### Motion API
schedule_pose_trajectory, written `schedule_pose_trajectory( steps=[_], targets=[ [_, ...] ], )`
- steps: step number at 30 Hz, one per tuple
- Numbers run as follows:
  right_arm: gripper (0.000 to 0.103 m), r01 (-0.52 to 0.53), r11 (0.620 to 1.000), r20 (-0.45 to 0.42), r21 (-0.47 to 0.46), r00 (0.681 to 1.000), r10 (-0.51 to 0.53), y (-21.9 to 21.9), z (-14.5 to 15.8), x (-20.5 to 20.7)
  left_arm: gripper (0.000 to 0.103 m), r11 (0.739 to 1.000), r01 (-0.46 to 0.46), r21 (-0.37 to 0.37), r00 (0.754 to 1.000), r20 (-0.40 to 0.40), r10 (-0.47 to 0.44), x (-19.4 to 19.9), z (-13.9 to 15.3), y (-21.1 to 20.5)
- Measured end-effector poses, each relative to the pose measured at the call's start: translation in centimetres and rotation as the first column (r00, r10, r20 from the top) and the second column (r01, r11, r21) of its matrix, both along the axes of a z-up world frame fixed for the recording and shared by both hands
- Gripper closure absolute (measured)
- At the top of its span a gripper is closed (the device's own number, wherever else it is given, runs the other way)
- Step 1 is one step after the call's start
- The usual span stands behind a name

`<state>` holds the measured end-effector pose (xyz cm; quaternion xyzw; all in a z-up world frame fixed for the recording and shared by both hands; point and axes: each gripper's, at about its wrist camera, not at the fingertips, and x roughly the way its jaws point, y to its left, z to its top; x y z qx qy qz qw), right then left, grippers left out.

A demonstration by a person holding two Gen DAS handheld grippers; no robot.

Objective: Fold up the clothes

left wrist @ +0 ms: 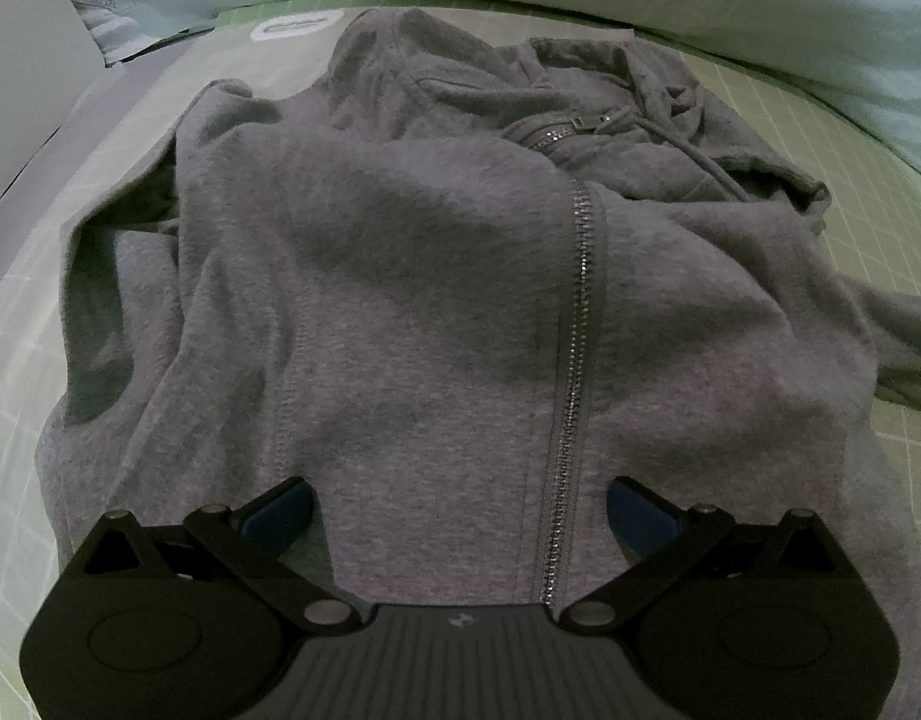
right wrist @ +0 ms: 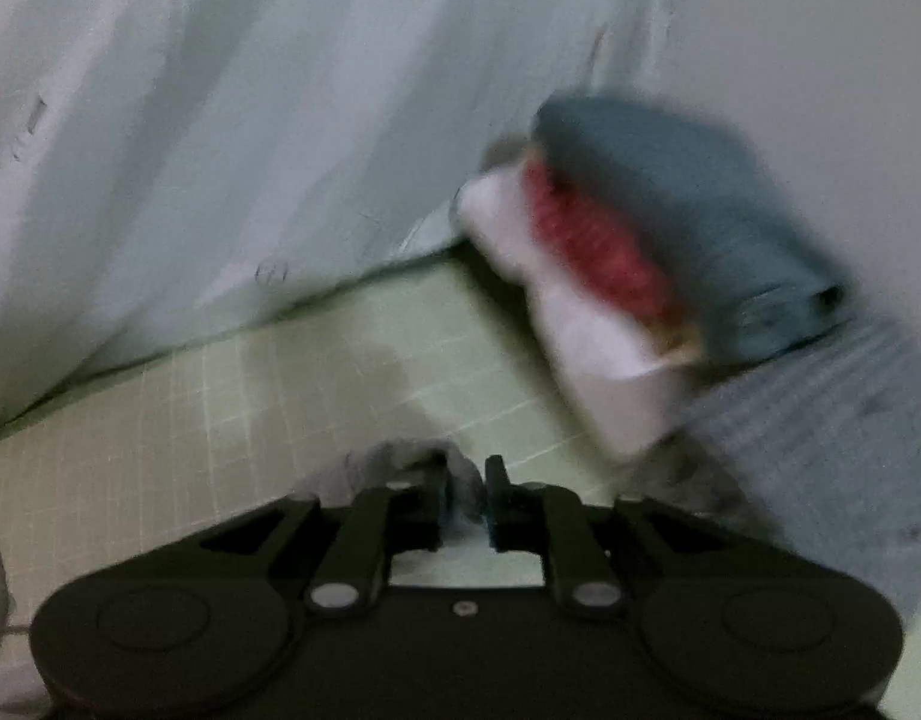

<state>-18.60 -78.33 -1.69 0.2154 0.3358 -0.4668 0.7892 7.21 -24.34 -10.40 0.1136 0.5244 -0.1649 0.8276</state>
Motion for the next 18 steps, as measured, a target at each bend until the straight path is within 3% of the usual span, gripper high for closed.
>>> schedule_pose_trajectory(
  steps=[2,5,9,15,17,18],
  targets=[
    [0.064,-0.011,1.0,-0.008,0.014,1.0,0.012,0.2,-1.9,1.6,0.0,1.0,0.0,0.0,1.0,0.0,0.0,0.0,-0.1,0.0],
    [0.06,-0.014,0.999,0.032,0.033,0.999,0.013,1.8,-3.8,1.9,0.0,1.0,0.0,0.001,1.0,-0.001,0.0,0.0,-0.1,0.0],
    [0.059,0.048,0.989,0.129,0.14,0.989,-0.067,3.0,-6.5,0.1,0.0,1.0,-0.004,0.004,1.0,-0.006,0.004,0.0,0.0,-0.1],
    [0.058,0.07,0.979,0.168,0.192,0.98,-0.103,4.2,-8.9,0.0,0.0,1.0,-0.003,0.012,1.0,-0.025,0.003,0.2,0.0,-0.2],
    [0.042,0.088,0.976,0.192,0.2,0.973,-0.127,3.5,-9.5,0.6,0.0,1.0,-0.003,0.013,1.0,-0.027,0.003,0.3,0.0,-0.2],
    [0.038,0.096,0.975,0.195,0.2,0.971,-0.136,3.2,-9.7,1.0,0.0,1.0,-0.003,0.013,1.0,-0.028,0.003,0.3,0.0,-0.2]
  ],
)
